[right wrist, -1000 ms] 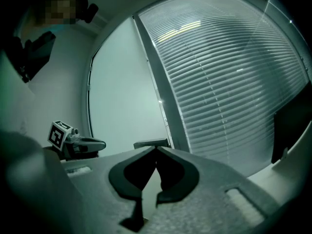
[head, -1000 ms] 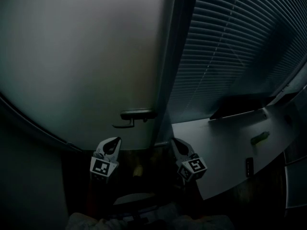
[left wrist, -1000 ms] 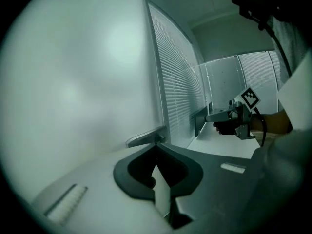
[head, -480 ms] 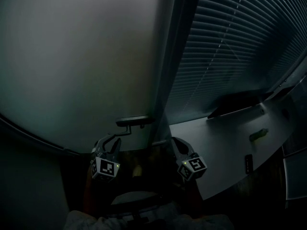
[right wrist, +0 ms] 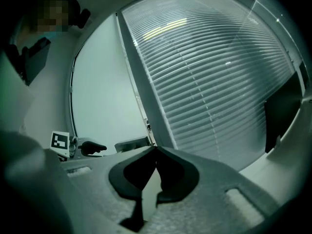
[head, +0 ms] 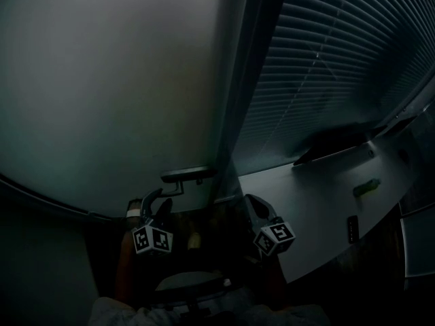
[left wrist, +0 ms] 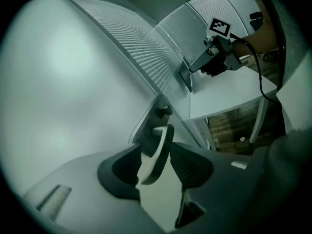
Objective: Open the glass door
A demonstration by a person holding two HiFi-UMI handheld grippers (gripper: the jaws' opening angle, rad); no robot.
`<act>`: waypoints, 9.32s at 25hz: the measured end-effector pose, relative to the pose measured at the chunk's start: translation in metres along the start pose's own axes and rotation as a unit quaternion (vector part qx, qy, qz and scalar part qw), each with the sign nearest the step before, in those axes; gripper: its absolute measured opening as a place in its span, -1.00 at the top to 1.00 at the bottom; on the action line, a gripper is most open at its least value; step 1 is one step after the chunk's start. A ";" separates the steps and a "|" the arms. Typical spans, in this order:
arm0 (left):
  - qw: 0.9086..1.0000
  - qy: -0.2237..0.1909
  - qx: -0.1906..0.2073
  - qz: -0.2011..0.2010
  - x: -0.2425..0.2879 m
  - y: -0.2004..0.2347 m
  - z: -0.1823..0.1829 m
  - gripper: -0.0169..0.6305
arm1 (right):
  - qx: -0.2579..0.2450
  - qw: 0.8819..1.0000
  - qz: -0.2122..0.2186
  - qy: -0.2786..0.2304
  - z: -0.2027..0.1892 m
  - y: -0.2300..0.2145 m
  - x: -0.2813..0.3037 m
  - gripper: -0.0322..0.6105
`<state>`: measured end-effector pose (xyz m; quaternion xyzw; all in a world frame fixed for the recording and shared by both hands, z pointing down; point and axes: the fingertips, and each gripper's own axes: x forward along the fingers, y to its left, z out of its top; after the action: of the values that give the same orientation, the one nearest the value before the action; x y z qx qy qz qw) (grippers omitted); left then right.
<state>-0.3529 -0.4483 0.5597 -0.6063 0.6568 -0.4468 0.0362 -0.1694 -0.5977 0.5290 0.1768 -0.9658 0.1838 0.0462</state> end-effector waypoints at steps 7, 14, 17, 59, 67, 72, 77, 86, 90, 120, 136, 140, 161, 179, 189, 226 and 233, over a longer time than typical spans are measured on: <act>1.000 0.005 0.022 -0.016 0.012 -0.008 -0.003 0.27 | 0.009 1.000 -0.005 0.001 -0.009 -0.005 0.001 0.90; 0.999 0.024 0.044 -0.010 0.024 -0.006 -0.012 0.25 | 0.015 1.000 -0.014 0.002 -0.014 -0.008 0.001 0.90; 0.998 0.025 0.049 -0.008 0.026 -0.007 -0.011 0.26 | 0.016 1.000 -0.018 0.005 -0.017 -0.010 -0.001 0.90; 0.990 -0.016 0.127 -0.056 0.026 -0.025 -0.012 0.64 | -0.018 0.995 -0.092 -0.016 -0.031 0.018 0.000 0.90; 0.990 -0.021 0.129 -0.060 0.017 -0.033 -0.012 0.64 | -0.023 0.994 -0.102 -0.029 -0.030 0.027 -0.021 0.90; 0.989 -0.025 0.132 -0.062 0.005 -0.040 -0.009 0.64 | -0.019 0.994 -0.108 -0.028 -0.034 0.040 -0.044 0.90; 0.988 -0.037 0.134 -0.068 -0.004 -0.049 -0.006 0.64 | -0.026 0.992 -0.116 -0.030 -0.039 0.049 -0.065 0.90; 0.988 -0.034 0.129 -0.077 -0.025 -0.073 -0.013 0.63 | -0.035 0.990 -0.130 -0.033 -0.055 0.066 -0.103 0.90; 0.987 -0.047 0.130 -0.080 -0.039 -0.082 -0.012 0.62 | -0.034 0.990 -0.134 -0.040 -0.060 0.080 -0.117 0.90; 0.978 -0.098 0.140 -0.118 -0.137 -0.153 -0.031 0.58 | -0.035 0.985 -0.166 -0.043 -0.108 0.190 -0.233 0.90; 0.971 -0.110 0.156 -0.147 -0.197 -0.181 -0.049 0.57 | -0.040 0.977 -0.204 -0.048 -0.123 0.257 -0.288 0.90; 0.969 -0.112 0.161 -0.152 -0.214 -0.190 -0.053 0.56 | -0.038 0.975 -0.213 -0.052 -0.130 0.270 -0.307 0.90; 0.952 -0.160 0.198 -0.172 -0.310 -0.222 -0.086 0.56 | -0.032 0.958 -0.274 -0.079 -0.183 0.369 -0.371 0.90; 0.934 -0.192 0.219 -0.207 -0.364 -0.240 -0.107 0.55 | -0.026 0.949 -0.304 -0.081 -0.193 0.395 -0.389 0.90; 0.931 -0.194 0.223 -0.214 -0.396 -0.250 -0.132 0.54 | -0.024 0.945 -0.313 -0.086 -0.210 0.421 -0.409 0.90; 0.934 -0.192 0.222 -0.202 -0.494 -0.261 -0.199 0.46 | -0.032 0.944 -0.317 -0.086 -0.271 0.537 -0.471 0.90; 0.935 -0.193 0.215 -0.204 -0.504 -0.258 -0.207 0.45 | -0.033 0.943 -0.319 -0.091 -0.272 0.553 -0.473 0.90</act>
<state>-0.1462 0.1168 0.5970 -0.7796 0.3877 -0.4494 0.2000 0.0806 0.1384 0.5214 0.4902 -0.8644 0.1103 0.0205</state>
